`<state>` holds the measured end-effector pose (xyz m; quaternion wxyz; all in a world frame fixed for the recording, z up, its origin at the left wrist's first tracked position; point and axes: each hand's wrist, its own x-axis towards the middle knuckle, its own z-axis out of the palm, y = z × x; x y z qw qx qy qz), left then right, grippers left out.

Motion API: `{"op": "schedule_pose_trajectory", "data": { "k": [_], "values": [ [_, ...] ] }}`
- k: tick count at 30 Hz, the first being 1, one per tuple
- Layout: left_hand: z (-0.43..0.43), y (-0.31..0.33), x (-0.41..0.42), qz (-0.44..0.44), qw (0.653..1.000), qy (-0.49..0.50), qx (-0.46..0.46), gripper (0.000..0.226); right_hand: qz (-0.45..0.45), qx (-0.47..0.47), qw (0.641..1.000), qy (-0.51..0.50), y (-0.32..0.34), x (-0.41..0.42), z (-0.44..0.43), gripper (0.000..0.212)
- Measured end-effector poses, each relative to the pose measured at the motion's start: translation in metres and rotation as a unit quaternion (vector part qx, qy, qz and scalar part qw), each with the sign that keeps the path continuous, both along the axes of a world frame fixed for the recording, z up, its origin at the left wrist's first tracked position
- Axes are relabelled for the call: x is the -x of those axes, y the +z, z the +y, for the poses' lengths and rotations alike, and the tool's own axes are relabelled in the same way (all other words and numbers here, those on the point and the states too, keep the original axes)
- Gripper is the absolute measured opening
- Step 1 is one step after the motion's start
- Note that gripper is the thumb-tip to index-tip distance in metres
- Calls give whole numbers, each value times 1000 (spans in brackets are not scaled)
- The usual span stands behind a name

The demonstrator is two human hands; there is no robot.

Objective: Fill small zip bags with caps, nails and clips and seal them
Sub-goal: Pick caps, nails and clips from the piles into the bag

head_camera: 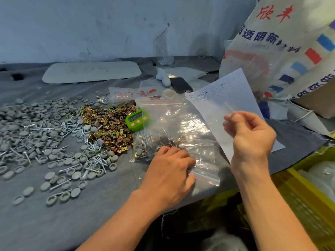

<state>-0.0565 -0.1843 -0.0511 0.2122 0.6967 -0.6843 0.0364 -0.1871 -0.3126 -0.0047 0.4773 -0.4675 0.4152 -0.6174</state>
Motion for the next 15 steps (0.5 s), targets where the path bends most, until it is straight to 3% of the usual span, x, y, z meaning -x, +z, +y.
{"op": "schedule_pose_trajectory", "data": {
  "k": [4, 7, 9, 11, 15],
  "values": [
    [0, 2, 4, 13, 1000, -9, -9, 40, -86, 56, 993, -56, 17, -14, 14, 9],
    [5, 11, 1, 84, 995, -45, 6, 55, -144, 69, 987, 11, 28, -26, 27, 12],
    [7, 17, -6, 148, 987, -6, 68, 53, -183, 35, 979, 79, 32, -38, 36, 16],
    [11, 26, -19, 245, 953, 103, 146, 39, -212, -31, 965, 148, 35, -56, 45, 20],
    [22, 35, -48, 425, 837, 239, 247, 23, -216, -117, 939, 239, 34, -94, 58, 27]
  ]
}}
